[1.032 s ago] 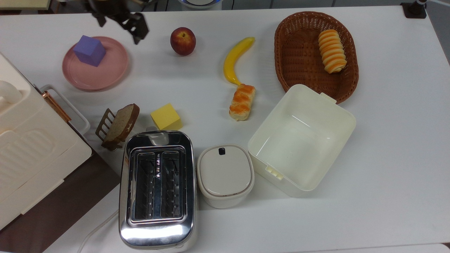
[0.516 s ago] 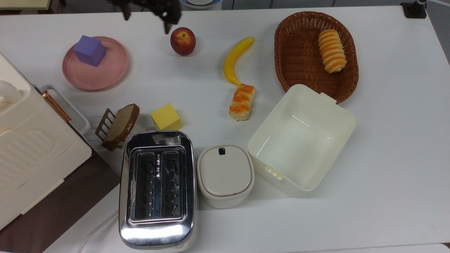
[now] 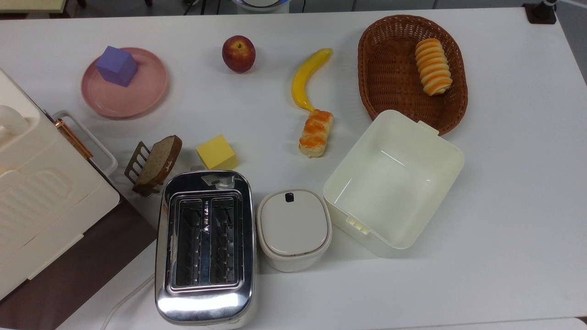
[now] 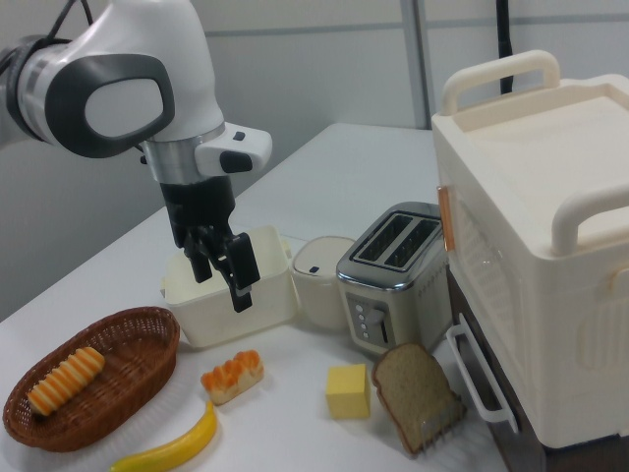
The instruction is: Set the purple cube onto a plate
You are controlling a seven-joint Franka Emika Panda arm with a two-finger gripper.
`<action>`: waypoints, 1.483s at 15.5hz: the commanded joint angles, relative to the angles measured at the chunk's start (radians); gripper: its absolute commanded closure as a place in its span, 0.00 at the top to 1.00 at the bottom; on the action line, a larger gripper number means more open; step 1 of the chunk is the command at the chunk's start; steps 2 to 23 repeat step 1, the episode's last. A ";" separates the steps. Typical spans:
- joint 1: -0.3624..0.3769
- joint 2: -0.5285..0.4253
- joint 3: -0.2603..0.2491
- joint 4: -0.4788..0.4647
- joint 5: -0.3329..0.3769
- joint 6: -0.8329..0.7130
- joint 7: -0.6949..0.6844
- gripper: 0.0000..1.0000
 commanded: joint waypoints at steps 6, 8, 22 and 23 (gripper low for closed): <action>0.014 -0.009 -0.013 -0.001 0.019 -0.031 -0.024 1.00; 0.014 -0.009 -0.013 -0.001 0.019 -0.031 -0.024 1.00; 0.014 -0.009 -0.013 -0.001 0.019 -0.031 -0.024 1.00; 0.014 -0.009 -0.013 -0.001 0.019 -0.031 -0.024 1.00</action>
